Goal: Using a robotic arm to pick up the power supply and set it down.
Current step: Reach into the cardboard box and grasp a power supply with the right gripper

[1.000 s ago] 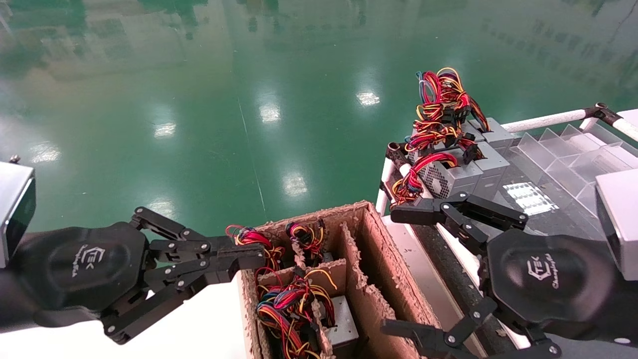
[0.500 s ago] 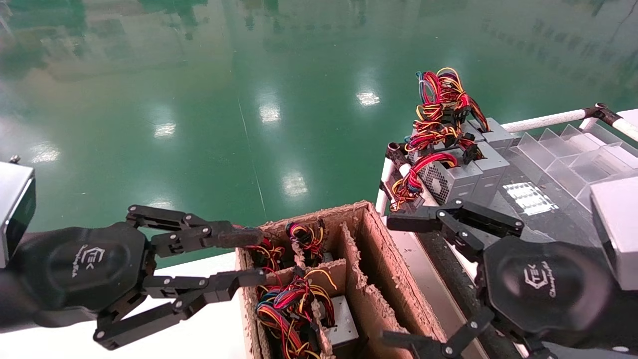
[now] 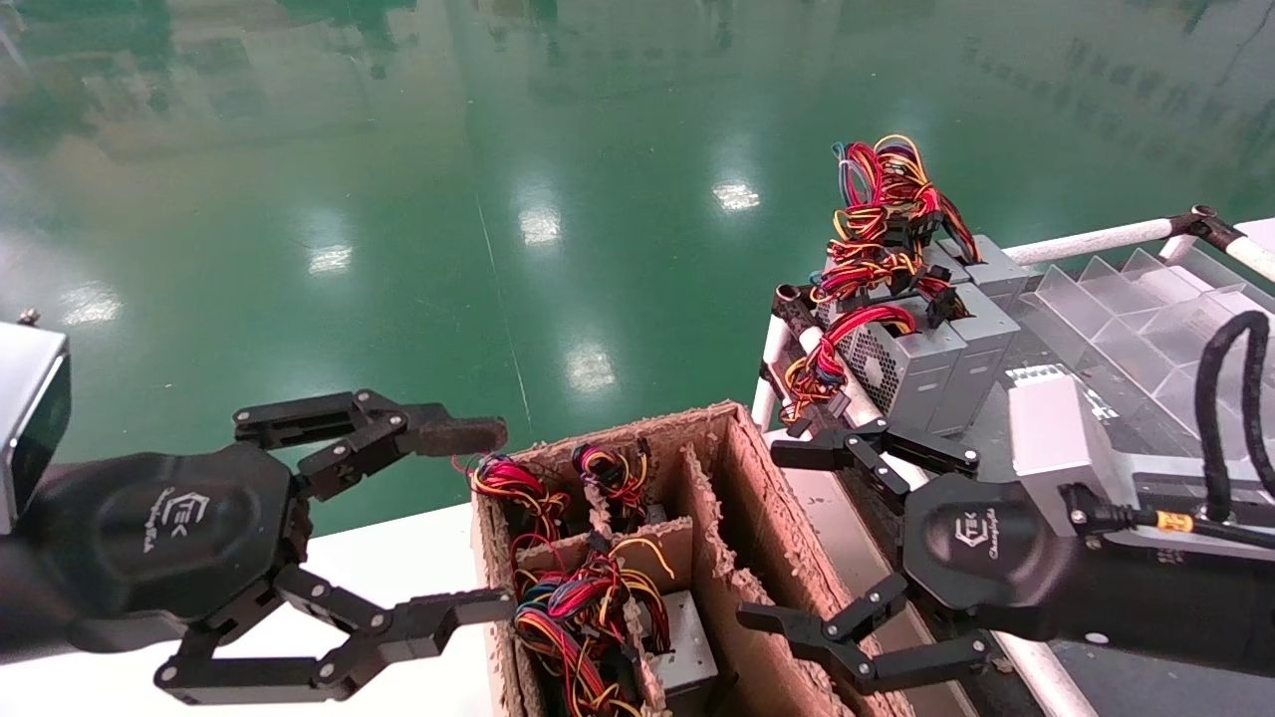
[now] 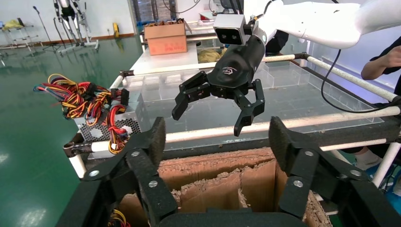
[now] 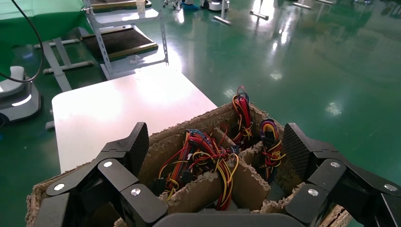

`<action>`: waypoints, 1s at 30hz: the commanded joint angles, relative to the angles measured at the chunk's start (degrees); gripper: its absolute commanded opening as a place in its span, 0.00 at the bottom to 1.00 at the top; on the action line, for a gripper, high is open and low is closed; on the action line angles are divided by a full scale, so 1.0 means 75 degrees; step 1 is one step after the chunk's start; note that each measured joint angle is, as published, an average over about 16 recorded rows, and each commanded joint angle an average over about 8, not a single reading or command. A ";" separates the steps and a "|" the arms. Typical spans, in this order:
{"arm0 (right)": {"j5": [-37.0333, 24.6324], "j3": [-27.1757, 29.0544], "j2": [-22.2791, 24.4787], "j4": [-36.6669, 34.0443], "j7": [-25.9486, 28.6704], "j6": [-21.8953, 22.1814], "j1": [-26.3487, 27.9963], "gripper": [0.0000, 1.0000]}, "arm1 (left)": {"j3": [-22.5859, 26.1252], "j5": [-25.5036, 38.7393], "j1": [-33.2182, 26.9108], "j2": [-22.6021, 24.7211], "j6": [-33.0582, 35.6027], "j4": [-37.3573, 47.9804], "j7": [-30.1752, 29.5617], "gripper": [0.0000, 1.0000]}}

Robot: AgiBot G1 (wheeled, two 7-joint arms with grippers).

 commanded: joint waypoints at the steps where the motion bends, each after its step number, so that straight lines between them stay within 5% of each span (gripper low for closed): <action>1: -0.0143 -0.0069 -0.0014 -0.0025 0.0001 -0.0009 0.0045 1.00 | -0.0001 0.0000 0.0001 0.0000 -0.0001 0.0001 0.0000 1.00; 13: -0.1677 -0.1076 -0.1504 -0.1460 0.0222 0.0444 0.1020 1.00 | 0.0001 -0.0001 -0.0001 0.0000 0.0001 0.0004 0.0002 1.00; 25: -0.2517 -0.1797 -0.2905 -0.3518 -0.0872 -0.0307 0.2164 1.00 | 0.0003 -0.0003 -0.0002 -0.0001 0.0000 0.0005 0.0003 1.00; 30: -0.2733 -0.1986 -0.3212 -0.3986 -0.1318 -0.0541 0.2357 0.42 | 0.0004 -0.0003 -0.0002 -0.0001 0.0000 0.0005 0.0003 1.00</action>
